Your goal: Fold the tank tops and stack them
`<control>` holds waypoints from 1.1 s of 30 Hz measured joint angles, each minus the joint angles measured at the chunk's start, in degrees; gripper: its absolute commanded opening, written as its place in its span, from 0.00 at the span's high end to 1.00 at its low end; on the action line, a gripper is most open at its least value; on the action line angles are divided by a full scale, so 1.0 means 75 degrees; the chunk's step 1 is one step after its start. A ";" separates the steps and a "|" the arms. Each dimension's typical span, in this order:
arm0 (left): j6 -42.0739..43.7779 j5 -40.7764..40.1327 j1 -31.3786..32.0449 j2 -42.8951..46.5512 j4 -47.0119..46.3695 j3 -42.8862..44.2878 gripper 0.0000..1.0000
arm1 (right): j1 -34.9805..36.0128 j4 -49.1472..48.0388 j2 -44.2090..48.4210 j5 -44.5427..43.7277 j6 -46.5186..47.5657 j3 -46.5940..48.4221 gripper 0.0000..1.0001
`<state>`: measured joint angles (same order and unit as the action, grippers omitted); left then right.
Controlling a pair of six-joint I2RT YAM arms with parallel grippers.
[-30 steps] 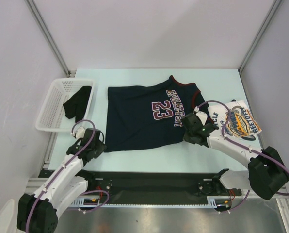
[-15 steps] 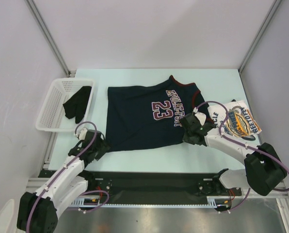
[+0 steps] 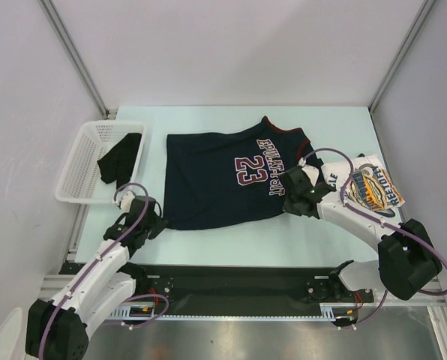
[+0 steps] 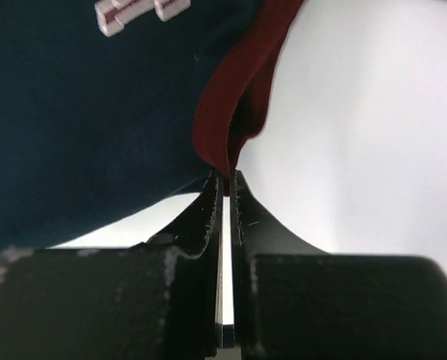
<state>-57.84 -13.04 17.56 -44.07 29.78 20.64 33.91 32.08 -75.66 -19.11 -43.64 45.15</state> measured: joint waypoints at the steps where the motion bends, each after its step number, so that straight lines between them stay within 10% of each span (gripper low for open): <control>1: -0.0003 -0.0035 0.0000 -0.0015 0.0003 0.0108 0.98 | -0.0070 0.0012 -0.0047 0.0006 0.0073 0.0143 1.00; 33: 0.0163 -0.0309 -0.1049 -0.5520 -0.0061 0.4645 1.00 | -0.1795 0.0093 -0.3926 0.1023 0.1515 0.4342 1.00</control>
<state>-56.62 -15.35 9.69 -85.47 29.32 55.48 20.45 32.77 -105.10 -11.44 -32.27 77.71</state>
